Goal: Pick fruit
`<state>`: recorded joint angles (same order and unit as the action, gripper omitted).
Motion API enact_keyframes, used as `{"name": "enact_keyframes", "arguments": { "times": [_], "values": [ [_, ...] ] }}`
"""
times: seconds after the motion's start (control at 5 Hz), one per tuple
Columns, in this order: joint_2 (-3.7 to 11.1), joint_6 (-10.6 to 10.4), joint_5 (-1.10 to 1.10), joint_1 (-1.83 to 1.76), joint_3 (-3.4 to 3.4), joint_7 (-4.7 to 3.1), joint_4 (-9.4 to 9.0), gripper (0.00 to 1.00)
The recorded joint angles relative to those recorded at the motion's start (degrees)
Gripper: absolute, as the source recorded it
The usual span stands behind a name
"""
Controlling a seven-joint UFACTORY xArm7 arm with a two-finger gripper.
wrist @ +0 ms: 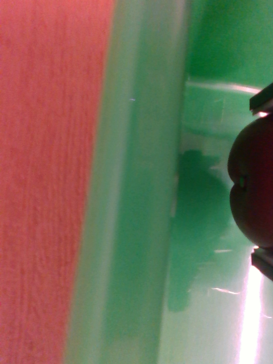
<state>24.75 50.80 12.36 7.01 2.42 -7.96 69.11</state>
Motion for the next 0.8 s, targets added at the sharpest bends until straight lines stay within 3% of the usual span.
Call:
{"name": "enact_keyframes", "arguments": {
  "times": [0.2,0.4,0.6,0.8],
  "values": [
    [-0.53,1.9,-0.11,-0.02,-0.03,-0.32,1.34,1.0],
    [-0.53,1.9,-0.11,-0.02,-0.03,-0.32,1.34,1.0],
    [-1.1,3.8,-0.22,-0.04,-0.07,-0.65,2.75,1.0],
    [-1.1,3.8,-0.22,-0.04,-0.07,-0.65,2.75,1.0]
  ]
}}
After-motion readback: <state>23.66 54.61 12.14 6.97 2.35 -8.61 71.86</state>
